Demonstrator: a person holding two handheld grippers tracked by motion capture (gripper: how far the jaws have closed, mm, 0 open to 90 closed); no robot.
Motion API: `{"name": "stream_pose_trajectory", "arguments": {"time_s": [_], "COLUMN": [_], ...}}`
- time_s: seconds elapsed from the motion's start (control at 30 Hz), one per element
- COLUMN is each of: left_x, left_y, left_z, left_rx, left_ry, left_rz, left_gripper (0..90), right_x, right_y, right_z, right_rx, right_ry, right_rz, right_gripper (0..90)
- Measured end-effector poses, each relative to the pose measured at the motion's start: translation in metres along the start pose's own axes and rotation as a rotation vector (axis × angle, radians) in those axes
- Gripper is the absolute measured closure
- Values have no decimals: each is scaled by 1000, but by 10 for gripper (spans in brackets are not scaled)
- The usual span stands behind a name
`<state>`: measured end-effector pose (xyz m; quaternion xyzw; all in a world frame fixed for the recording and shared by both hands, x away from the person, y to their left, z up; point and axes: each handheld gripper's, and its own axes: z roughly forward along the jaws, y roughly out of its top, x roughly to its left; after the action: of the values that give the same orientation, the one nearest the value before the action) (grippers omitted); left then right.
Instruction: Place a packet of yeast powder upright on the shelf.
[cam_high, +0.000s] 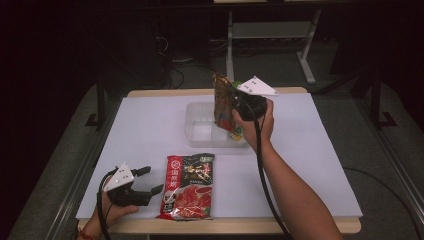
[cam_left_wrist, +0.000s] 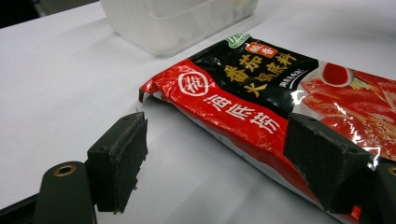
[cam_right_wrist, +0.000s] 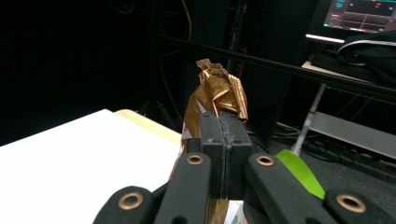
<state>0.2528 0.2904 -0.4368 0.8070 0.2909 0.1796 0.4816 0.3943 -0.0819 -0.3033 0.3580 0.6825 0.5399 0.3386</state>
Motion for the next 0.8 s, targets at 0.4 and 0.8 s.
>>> {"name": "stream_pose_trajectory", "arguments": {"time_s": [0.4, 0.8], "left_x": [-1, -3], "left_y": [0, 2], "left_z": [2, 11], "left_rx": [6, 15], "left_ry": [-28, -44], "left_rz": [-3, -9], "left_gripper": [212, 212], "right_x": [14, 12], "right_y": [2, -10], "right_z": [37, 53], "right_rx": [45, 86], "right_ry": [-137, -170], "right_rz": [-35, -10], "right_gripper": [891, 890]}}
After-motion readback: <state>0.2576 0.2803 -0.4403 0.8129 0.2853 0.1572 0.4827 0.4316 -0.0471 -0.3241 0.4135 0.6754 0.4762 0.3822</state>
